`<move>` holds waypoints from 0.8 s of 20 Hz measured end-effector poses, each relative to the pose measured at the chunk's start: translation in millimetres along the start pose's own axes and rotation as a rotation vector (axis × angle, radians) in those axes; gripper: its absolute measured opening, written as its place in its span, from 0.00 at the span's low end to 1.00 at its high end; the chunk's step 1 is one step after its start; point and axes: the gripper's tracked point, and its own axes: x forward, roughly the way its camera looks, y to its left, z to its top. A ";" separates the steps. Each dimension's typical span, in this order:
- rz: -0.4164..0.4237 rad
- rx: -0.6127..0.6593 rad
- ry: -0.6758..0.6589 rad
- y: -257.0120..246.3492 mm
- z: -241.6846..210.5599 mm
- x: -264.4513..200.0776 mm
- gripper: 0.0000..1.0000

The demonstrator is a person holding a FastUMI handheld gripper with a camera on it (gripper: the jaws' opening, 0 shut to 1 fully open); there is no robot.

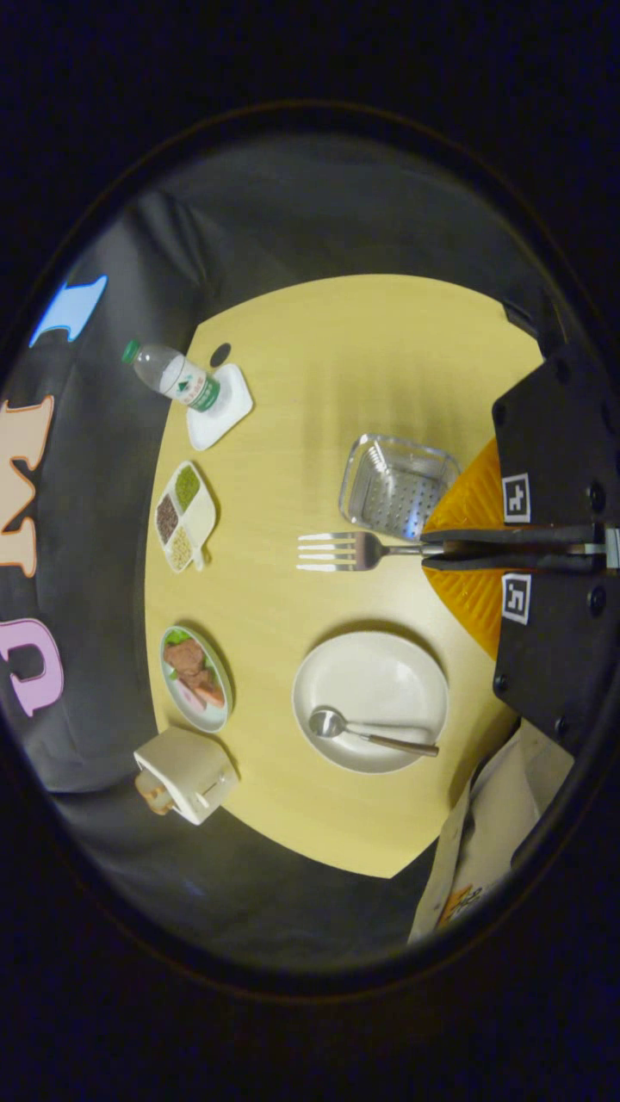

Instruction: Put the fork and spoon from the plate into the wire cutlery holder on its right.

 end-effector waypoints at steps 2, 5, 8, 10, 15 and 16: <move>-0.020 -0.006 0.041 -13.5 -9.3 -0.4 0.08; -0.038 -0.028 0.087 -27.8 -21.0 0.4 0.08; -0.039 -0.019 0.137 -31.0 -31.5 7.3 0.08; -0.040 -0.017 0.155 -32.1 -34.3 10.3 0.09; -0.047 0.006 0.157 -34.7 -27.9 9.4 0.13; -0.044 0.014 0.157 -34.7 -29.1 14.1 0.14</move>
